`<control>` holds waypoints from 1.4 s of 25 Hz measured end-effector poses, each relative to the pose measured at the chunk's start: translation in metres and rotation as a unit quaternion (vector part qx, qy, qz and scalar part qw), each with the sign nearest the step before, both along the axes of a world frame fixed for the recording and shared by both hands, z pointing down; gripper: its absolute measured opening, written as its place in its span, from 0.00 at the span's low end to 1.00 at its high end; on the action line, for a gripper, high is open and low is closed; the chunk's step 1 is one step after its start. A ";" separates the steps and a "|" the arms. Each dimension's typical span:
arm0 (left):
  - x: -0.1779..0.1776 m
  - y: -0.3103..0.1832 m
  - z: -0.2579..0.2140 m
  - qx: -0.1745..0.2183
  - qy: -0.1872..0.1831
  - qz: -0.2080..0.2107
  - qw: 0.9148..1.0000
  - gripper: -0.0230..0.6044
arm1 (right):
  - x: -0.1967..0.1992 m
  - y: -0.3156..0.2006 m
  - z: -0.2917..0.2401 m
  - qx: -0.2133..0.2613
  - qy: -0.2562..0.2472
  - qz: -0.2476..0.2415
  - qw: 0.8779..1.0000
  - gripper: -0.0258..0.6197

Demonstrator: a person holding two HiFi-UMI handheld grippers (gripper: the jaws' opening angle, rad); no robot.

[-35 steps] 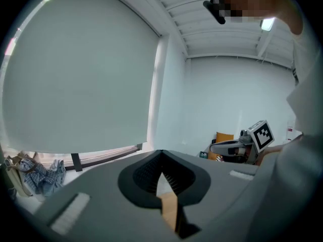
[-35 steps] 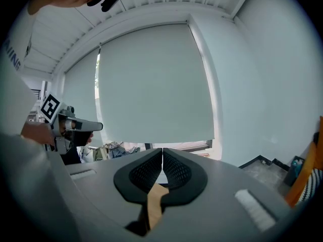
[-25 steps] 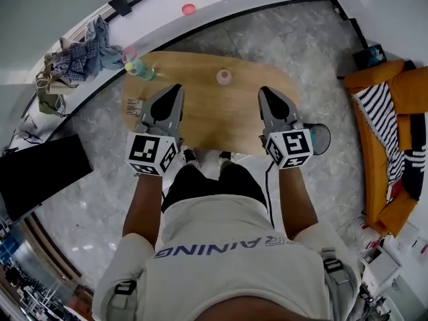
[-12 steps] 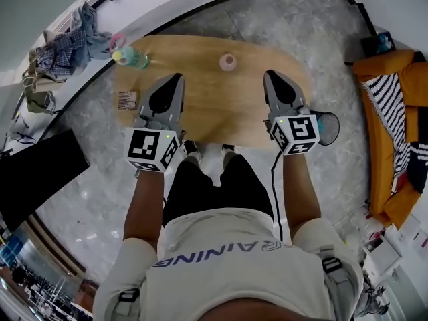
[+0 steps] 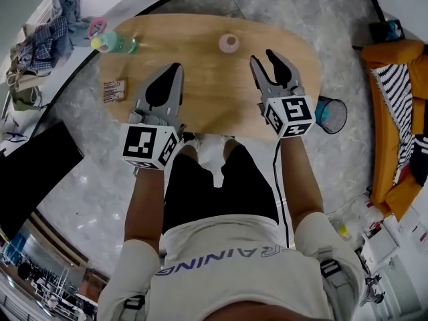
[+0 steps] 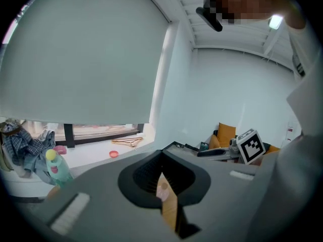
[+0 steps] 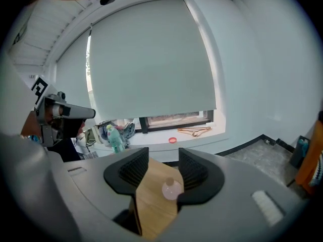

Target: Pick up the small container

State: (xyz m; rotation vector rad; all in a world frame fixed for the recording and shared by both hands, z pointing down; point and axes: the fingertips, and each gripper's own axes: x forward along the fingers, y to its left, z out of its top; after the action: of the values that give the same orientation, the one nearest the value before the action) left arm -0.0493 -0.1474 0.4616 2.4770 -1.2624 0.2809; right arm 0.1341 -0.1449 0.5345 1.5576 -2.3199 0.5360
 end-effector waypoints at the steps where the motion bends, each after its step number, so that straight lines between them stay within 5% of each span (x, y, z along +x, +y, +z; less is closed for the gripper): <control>1: 0.000 0.000 0.003 -0.002 0.000 0.001 1.000 0.04 | -0.001 -0.001 0.008 -0.007 0.002 -0.001 1.000 0.38; 8: -0.005 0.002 0.032 -0.019 -0.007 -0.003 1.000 0.04 | -0.011 -0.010 0.061 -0.040 0.028 -0.022 0.999 0.74; 14: -0.008 0.001 0.046 -0.026 -0.009 -0.006 1.000 0.04 | -0.024 -0.022 0.099 -0.062 0.030 -0.035 0.997 0.84; 35: -0.019 0.005 0.132 -0.093 -0.011 -0.016 0.995 0.04 | -0.044 -0.088 0.274 -0.127 0.073 -0.061 0.987 0.86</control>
State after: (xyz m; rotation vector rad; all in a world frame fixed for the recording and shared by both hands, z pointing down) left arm -0.0683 -0.1429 0.5940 2.2996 -1.2251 0.3998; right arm 0.0901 -0.2324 0.8085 1.2839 -2.1266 0.6367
